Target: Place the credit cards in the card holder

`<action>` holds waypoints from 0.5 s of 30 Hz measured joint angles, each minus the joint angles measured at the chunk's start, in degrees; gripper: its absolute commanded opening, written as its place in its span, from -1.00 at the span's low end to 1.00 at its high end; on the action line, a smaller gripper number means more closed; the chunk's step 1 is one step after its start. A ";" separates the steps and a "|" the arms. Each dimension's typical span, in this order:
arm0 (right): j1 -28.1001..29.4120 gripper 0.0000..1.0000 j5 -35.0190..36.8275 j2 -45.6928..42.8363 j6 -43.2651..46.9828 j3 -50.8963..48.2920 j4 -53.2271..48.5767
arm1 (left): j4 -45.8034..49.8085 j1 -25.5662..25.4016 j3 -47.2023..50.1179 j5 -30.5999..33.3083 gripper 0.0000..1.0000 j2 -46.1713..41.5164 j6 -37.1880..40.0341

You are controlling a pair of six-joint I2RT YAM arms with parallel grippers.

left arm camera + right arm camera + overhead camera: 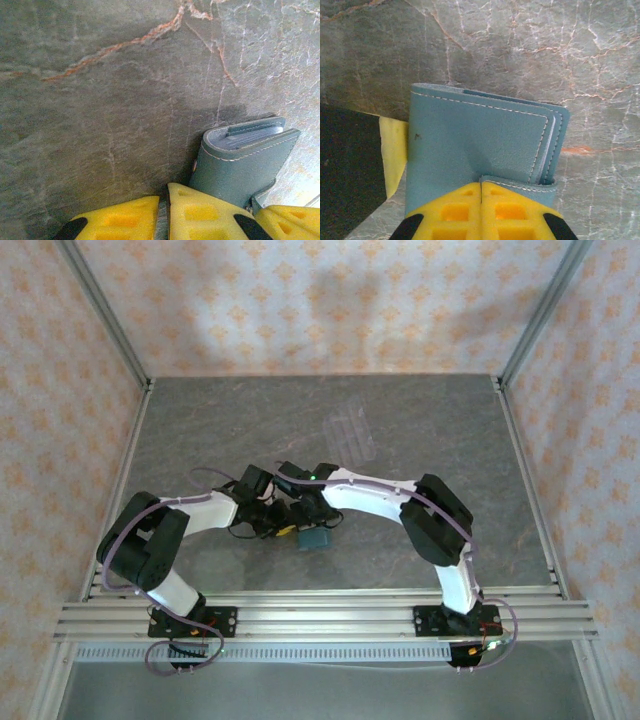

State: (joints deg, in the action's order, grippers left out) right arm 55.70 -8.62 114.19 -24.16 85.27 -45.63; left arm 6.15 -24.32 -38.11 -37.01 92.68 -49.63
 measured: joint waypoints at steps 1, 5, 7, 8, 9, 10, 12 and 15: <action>-0.13 -1.00 -0.35 -0.07 -0.26 -0.26 0.52 | -0.02 0.00 -0.07 0.00 -0.72 0.09 -0.13; -0.55 -1.00 -1.20 -0.94 -0.94 -1.60 1.90 | -0.17 -0.09 -0.15 -0.02 -0.72 0.22 -0.48; -0.70 -1.00 -1.53 -1.05 -1.29 -1.88 2.27 | -0.17 -0.15 -0.24 -0.02 -0.72 0.33 -0.50; -0.76 -1.00 -1.68 -1.07 -1.33 -2.01 2.43 | -0.15 -0.20 -0.33 0.00 -0.72 0.37 -0.52; -0.81 -1.00 -1.77 -1.20 -1.38 -2.21 2.64 | -0.17 -0.20 -0.35 -0.02 -0.71 0.44 -0.52; -0.85 -1.00 -1.84 -1.29 -1.55 -2.38 2.84 | -0.15 -0.20 -0.42 -0.04 -0.72 0.48 -0.55; -0.94 -1.00 -2.10 -1.55 -1.75 -2.82 3.28 | -0.17 -0.24 -0.48 -0.07 -0.72 0.57 -0.55; -1.14 -1.00 -2.43 -1.84 -1.99 -3.48 4.02 | -0.15 -0.35 -0.66 -0.07 -0.72 0.74 -0.76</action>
State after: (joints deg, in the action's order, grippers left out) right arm 54.57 -11.05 112.36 -26.15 81.80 -41.60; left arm 6.00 -24.67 -38.76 -37.08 93.43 -50.39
